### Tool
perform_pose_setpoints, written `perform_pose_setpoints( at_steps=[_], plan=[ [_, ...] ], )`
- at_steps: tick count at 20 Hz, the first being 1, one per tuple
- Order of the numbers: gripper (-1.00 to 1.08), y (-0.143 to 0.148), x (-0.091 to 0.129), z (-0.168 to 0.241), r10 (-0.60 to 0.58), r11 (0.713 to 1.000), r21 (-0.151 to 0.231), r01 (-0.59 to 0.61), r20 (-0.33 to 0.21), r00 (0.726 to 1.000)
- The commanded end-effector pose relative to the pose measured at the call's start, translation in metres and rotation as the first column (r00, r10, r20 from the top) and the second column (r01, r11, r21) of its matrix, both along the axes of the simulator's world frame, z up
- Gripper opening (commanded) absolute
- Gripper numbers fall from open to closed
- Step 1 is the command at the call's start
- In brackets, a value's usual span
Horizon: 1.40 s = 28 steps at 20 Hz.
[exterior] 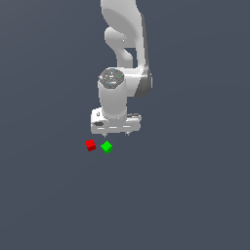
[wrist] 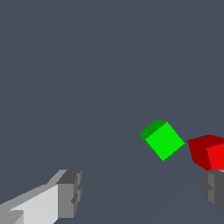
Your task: Stack the red cube on top of the green cube.
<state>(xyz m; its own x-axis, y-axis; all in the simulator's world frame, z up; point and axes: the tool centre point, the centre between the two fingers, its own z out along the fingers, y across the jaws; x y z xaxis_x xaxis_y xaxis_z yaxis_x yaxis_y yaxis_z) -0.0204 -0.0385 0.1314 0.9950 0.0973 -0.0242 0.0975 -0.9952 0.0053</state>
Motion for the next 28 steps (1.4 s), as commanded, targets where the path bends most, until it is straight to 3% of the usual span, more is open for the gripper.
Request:
perform_pose_setpoints(
  at_steps=[1,16,28],
  plan=[
    [1.0,-0.013,-0.003,-0.006,0.025,1.0,0.001,-0.025,0.002,1.0],
    [1.0,-0.11,-0.012,-0.048,0.21,0.978,0.006,-0.21,0.018,0.978],
    [1.0,-0.141,-0.008,-0.061,0.268,0.963,0.008,-0.268,0.024,0.963]
  ],
)
